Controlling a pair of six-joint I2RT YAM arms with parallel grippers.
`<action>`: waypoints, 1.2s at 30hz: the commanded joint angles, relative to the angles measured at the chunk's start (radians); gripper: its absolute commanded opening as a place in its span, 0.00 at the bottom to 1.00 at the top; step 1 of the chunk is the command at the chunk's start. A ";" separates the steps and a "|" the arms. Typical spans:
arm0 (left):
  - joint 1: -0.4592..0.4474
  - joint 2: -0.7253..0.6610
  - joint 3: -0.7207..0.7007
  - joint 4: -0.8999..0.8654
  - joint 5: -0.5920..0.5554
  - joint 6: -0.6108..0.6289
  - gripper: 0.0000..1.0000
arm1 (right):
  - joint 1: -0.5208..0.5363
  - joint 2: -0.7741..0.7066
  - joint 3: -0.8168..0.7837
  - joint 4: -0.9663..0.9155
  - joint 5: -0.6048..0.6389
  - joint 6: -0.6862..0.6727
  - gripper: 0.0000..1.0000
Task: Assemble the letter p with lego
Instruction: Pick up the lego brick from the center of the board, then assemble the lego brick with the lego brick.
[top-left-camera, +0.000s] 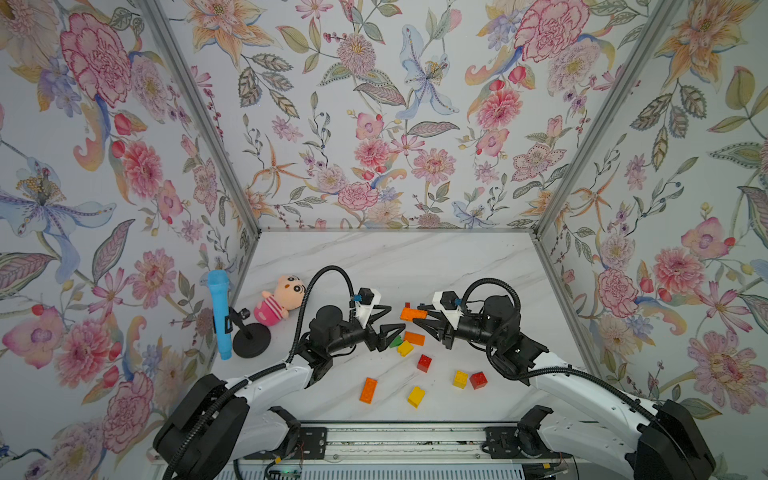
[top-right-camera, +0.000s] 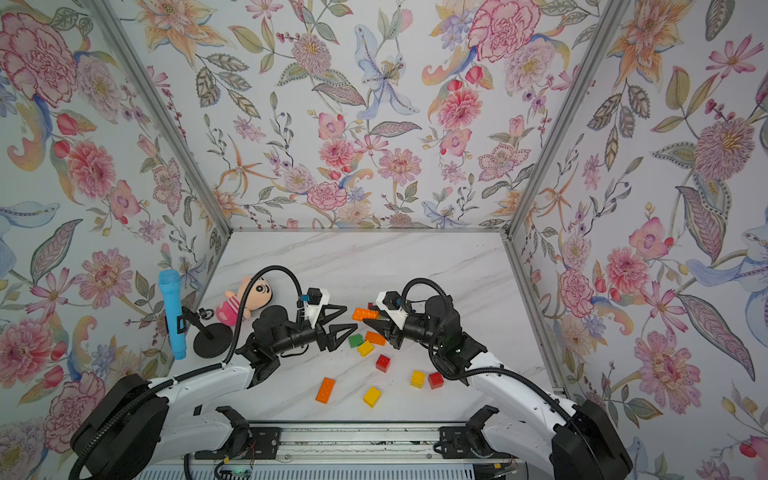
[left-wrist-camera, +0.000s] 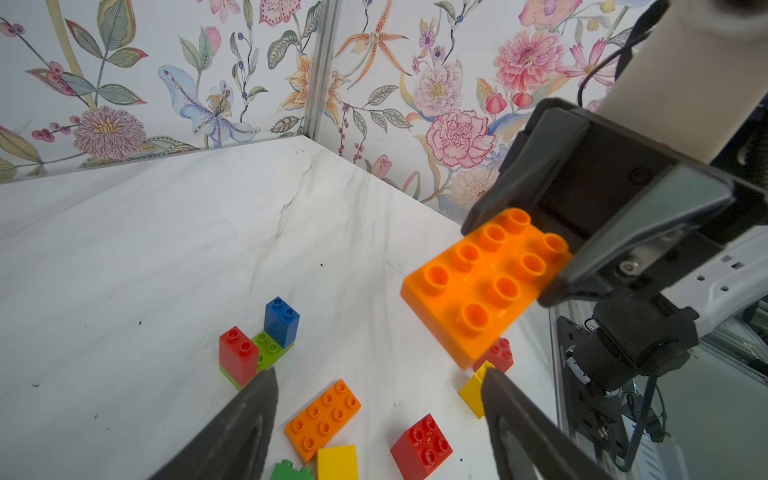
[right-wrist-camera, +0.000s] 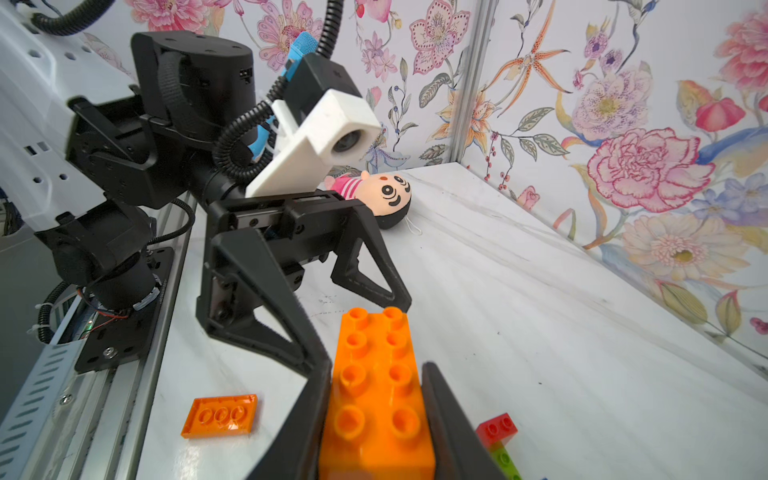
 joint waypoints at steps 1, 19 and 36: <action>0.028 0.014 -0.009 0.249 0.132 -0.242 0.80 | 0.014 -0.019 -0.033 0.036 0.044 -0.070 0.14; 0.024 -0.005 0.043 0.048 0.155 -0.342 0.70 | 0.102 0.003 -0.022 0.126 0.126 -0.109 0.13; 0.010 0.036 0.030 0.205 0.222 -0.518 0.32 | 0.138 0.045 -0.049 0.216 0.228 -0.161 0.13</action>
